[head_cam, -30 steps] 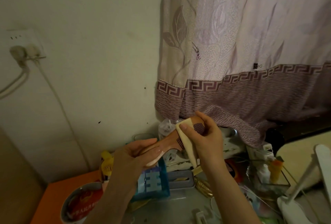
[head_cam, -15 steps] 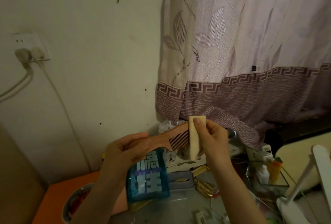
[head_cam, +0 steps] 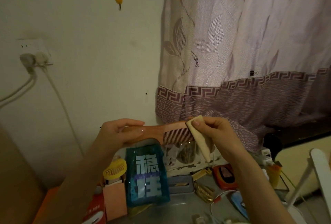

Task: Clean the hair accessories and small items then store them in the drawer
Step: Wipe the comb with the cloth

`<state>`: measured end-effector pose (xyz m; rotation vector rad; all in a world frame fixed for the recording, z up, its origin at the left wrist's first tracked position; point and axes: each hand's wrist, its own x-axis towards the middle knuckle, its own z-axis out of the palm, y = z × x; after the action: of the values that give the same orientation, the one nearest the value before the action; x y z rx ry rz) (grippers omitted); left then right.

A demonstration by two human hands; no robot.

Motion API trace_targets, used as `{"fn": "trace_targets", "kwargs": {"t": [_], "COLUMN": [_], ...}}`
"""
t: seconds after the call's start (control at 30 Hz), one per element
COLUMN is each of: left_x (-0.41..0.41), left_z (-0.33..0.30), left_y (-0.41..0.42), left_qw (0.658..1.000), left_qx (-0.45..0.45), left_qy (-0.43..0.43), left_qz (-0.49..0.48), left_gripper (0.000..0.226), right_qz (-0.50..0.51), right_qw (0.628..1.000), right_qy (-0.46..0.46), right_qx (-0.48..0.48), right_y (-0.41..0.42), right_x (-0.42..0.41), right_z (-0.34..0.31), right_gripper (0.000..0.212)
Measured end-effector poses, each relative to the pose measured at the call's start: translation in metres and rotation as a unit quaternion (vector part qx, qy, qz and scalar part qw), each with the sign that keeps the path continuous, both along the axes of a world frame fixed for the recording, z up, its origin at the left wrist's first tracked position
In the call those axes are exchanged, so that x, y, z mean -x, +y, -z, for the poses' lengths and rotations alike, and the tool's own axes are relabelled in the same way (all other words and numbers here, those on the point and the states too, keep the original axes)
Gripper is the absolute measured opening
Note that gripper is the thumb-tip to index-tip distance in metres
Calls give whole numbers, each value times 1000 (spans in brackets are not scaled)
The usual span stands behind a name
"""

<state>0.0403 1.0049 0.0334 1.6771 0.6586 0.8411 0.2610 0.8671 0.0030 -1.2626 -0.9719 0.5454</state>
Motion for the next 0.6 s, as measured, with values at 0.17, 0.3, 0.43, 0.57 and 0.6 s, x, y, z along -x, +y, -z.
{"fn": "trace_targets", "kwargs": {"t": [0.17, 0.3, 0.43, 0.57, 0.6], "left_x": [-9, -20, -27, -34, -36], "left_z": [-19, -26, -29, -29, -28], "left_y": [11, 8, 6, 0, -1], "left_qw": [996, 990, 987, 989, 990], "left_qx": [-38, -61, -68, -58, -53], "left_qy": [73, 114, 118, 115, 108], "left_qz": [34, 64, 80, 79, 75], "left_gripper": [16, 18, 16, 18, 19], "right_qz": [-61, -108, -125, -131, -132], "right_qw": [996, 986, 982, 977, 976], "right_qy": [-35, -73, -86, -118, -125], "right_qx": [60, 108, 116, 123, 124], "right_y": [4, 6, 6, 10, 11], "right_x": [-2, 3, 7, 14, 16], "right_z": [-9, -13, -12, -7, -5], "right_gripper": [15, 10, 12, 17, 16]}}
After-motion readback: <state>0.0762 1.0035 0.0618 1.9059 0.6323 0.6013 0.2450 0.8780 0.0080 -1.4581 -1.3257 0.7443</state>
